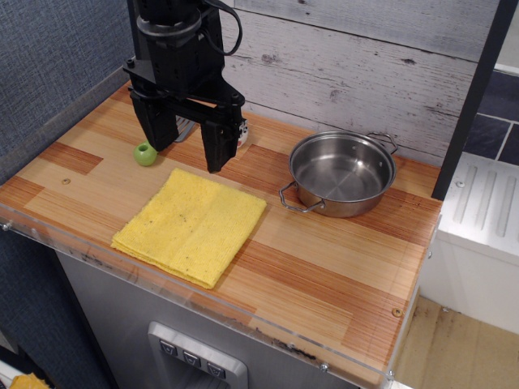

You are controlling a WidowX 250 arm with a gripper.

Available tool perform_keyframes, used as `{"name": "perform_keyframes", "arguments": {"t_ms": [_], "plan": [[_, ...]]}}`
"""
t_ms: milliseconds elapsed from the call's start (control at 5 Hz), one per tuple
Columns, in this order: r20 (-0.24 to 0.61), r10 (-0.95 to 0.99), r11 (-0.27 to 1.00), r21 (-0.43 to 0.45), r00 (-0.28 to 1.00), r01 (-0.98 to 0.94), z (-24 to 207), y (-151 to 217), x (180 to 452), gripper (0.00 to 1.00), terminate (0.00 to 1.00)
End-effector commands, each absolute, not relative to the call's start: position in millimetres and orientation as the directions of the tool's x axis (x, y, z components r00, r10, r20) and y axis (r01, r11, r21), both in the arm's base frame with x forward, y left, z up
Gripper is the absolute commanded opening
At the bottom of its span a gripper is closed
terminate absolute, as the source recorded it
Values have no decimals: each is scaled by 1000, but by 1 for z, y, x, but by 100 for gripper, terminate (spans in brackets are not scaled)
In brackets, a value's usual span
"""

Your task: Picks the bowl and keeps on the yellow cloth.

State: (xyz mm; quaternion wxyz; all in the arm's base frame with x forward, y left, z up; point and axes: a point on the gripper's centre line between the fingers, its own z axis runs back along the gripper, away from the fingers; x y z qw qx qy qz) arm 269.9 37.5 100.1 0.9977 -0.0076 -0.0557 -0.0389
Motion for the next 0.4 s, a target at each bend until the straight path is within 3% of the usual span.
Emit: {"name": "perform_keyframes", "arguments": {"t_ms": [0, 200], "plan": [[112, -77, 997, -11, 991, 78, 100, 38, 270, 100, 0], [141, -130, 990, -38, 981, 137, 91, 28, 293, 100, 0]]}}
